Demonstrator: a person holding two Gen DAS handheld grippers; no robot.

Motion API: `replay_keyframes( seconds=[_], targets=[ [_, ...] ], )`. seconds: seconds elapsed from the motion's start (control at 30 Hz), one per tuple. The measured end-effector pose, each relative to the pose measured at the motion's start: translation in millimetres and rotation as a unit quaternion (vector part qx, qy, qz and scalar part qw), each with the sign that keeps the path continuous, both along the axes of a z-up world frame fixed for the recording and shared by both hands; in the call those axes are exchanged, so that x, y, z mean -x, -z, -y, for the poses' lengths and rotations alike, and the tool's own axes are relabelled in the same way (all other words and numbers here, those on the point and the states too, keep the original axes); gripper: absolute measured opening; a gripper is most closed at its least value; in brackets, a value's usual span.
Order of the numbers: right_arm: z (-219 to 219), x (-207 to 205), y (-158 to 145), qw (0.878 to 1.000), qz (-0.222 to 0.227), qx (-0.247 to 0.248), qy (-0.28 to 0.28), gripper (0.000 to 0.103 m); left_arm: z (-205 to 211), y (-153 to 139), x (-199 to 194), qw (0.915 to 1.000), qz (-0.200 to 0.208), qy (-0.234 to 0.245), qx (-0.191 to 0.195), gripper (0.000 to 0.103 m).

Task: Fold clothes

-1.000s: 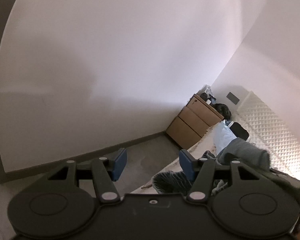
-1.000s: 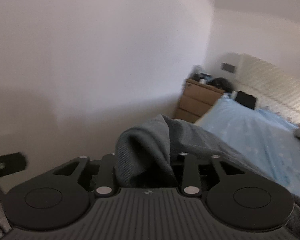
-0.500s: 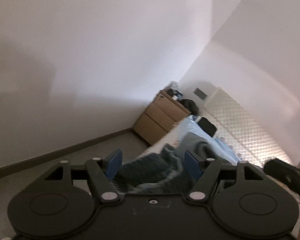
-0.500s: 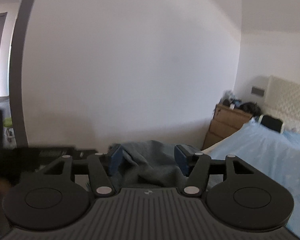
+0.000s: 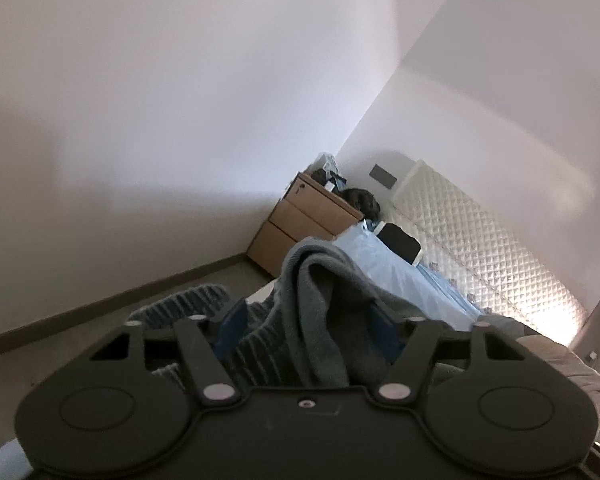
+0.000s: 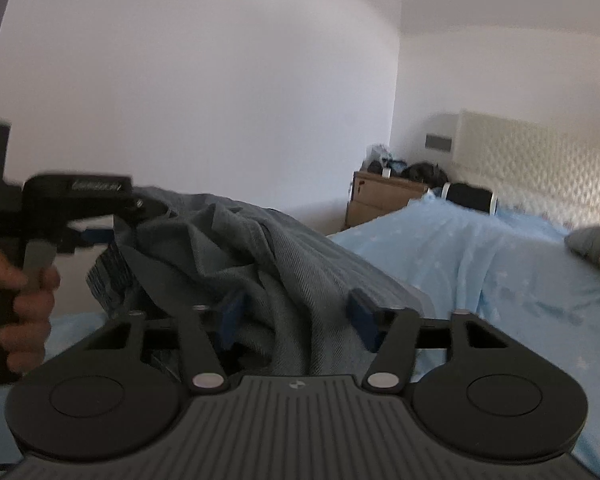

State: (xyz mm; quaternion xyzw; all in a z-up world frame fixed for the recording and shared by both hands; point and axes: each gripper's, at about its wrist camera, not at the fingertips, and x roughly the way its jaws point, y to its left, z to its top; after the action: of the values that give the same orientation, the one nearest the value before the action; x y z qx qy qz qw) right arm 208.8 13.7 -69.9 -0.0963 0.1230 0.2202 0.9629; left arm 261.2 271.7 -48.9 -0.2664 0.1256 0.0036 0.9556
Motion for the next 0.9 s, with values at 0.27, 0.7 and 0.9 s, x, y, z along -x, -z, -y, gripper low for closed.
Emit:
replay_keyframes(
  seconds=[0.27, 0.7, 0.9],
  targets=[
    [-3.0, 25.7, 15.9, 0.997, -0.007, 0.077, -0.009, 0.035, 3.6, 6.3, -7.9, 0.9998, 0.021, -0.003, 0.0, 0.024],
    [-5.7, 29.5, 16.0, 0.997, 0.052, 0.057, -0.008, 0.029, -38.8, -6.5, 47.3, 0.9939, 0.084, -0.016, 0.07, 0.013],
    [-24.3, 20.6, 22.8, 0.994, 0.042, 0.097, -0.037, 0.031, -66.2, 29.4, 41.3, 0.9928, -0.008, -0.043, 0.111, 0.015]
  ],
)
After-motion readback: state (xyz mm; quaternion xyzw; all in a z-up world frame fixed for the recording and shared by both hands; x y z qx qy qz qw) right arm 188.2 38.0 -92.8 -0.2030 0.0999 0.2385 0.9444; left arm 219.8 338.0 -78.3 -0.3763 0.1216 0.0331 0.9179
